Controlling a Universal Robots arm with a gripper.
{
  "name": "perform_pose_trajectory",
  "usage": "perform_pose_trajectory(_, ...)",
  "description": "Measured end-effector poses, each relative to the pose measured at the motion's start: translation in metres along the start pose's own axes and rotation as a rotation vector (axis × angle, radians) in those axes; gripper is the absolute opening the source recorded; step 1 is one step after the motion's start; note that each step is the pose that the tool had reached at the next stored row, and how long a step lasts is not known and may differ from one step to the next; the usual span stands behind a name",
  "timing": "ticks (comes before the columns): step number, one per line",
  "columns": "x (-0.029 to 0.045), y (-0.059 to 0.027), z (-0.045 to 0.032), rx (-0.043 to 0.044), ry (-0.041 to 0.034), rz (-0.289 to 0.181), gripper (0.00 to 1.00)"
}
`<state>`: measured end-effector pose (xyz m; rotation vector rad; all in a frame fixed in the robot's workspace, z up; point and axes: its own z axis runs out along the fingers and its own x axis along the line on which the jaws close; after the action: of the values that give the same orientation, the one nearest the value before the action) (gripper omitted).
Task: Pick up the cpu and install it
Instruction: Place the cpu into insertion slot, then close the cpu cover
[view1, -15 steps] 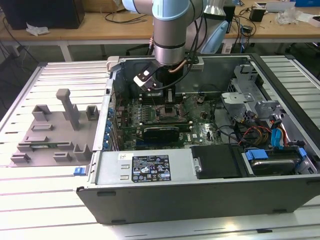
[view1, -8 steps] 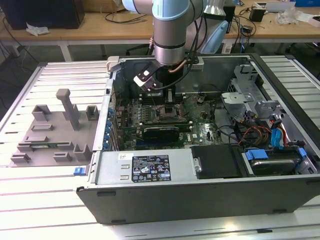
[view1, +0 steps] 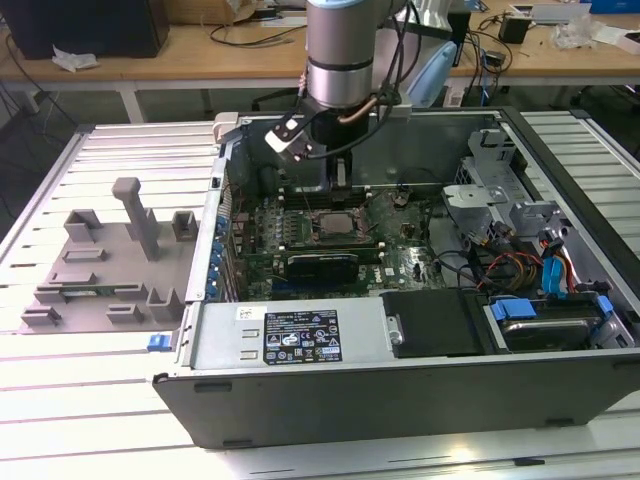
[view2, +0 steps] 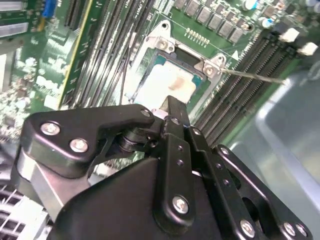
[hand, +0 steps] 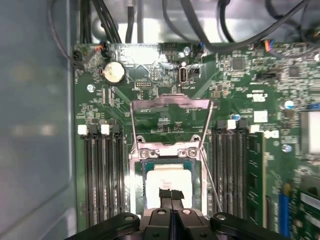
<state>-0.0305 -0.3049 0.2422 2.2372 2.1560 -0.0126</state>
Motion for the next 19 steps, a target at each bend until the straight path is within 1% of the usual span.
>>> perform_pose_trajectory(2,-0.0002,0.0001,-0.0054,-0.0001,0.0002,0.0,0.11)
perform_pose_trajectory(19,-0.0002,0.0001,-0.0058,-0.0001,-0.0002,0.0,0.11)
